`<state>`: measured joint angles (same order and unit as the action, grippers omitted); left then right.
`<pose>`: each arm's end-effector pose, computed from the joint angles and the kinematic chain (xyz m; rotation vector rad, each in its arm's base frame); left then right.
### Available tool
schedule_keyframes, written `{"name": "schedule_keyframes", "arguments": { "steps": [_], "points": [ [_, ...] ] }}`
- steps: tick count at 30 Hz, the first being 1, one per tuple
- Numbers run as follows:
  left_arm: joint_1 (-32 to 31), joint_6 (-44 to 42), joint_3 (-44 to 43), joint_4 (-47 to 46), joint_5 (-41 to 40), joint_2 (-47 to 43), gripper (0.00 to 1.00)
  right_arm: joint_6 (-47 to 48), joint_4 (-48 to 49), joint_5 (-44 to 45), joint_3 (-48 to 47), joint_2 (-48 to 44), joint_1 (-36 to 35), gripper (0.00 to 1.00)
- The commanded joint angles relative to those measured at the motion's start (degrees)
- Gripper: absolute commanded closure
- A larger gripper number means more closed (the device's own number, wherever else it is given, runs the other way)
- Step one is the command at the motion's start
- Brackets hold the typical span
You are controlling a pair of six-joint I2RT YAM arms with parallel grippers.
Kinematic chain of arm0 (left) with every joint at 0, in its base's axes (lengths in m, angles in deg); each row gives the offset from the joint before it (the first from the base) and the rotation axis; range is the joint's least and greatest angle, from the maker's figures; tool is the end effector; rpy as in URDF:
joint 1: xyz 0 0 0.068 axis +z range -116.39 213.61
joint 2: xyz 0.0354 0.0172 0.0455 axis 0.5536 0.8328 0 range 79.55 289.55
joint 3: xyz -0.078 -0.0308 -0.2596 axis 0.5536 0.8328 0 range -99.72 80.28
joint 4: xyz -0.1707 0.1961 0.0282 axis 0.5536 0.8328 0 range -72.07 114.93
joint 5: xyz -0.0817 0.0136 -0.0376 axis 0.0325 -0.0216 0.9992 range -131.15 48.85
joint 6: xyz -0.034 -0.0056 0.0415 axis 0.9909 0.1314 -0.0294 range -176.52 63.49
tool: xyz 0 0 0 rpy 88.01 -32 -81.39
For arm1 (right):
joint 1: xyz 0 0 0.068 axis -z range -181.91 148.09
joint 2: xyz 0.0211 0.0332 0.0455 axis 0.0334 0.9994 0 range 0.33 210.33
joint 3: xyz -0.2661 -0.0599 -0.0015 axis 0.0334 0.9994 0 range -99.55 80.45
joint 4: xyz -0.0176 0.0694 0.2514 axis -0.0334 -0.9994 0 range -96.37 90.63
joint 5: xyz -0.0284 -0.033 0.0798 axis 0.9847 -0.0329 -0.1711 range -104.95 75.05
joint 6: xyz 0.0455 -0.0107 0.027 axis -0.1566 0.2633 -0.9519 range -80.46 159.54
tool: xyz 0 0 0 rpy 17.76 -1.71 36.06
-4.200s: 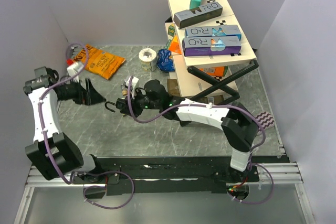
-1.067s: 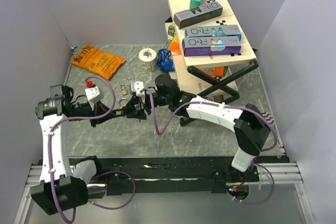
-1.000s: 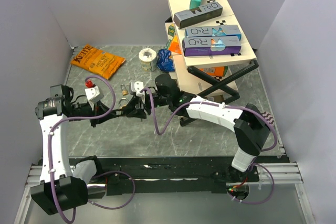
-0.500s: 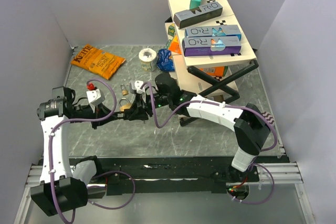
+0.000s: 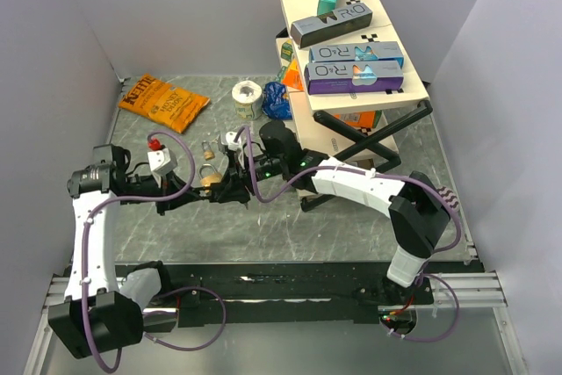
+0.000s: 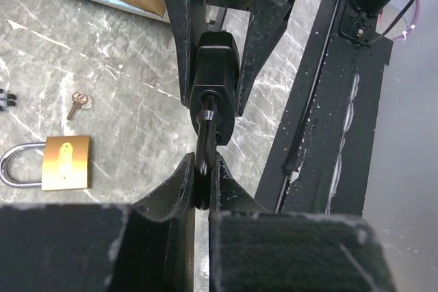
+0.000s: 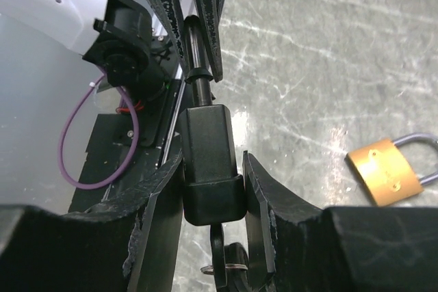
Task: Lock with the key
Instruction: Lock the lock.
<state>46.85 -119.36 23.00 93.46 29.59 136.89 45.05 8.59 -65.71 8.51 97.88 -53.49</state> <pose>0.1479 0.0002 0.3124 1.0093 1.7528 -0.9691 0.2229 0.3254 0.2941 -1.4745 1.3428 1.3617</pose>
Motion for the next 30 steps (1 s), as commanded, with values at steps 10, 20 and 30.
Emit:
{"name": "schedule_keyframes", "arguments": {
  "steps": [10,20,30],
  "points": [
    [-8.48,30.94,9.28,-32.72,6.17,-7.68,0.99,-3.06,16.99,-0.04,-6.55,0.71,-4.50,1.00],
    [-11.03,25.67,11.66,-29.99,5.29,-4.78,0.99,-1.21,22.26,1.89,-7.77,0.00,-5.03,1.00],
    [-18.59,32.52,15.70,-40.35,3.62,-3.99,0.99,-1.56,27.09,1.98,-10.41,1.93,-6.08,1.00]
  ]
}}
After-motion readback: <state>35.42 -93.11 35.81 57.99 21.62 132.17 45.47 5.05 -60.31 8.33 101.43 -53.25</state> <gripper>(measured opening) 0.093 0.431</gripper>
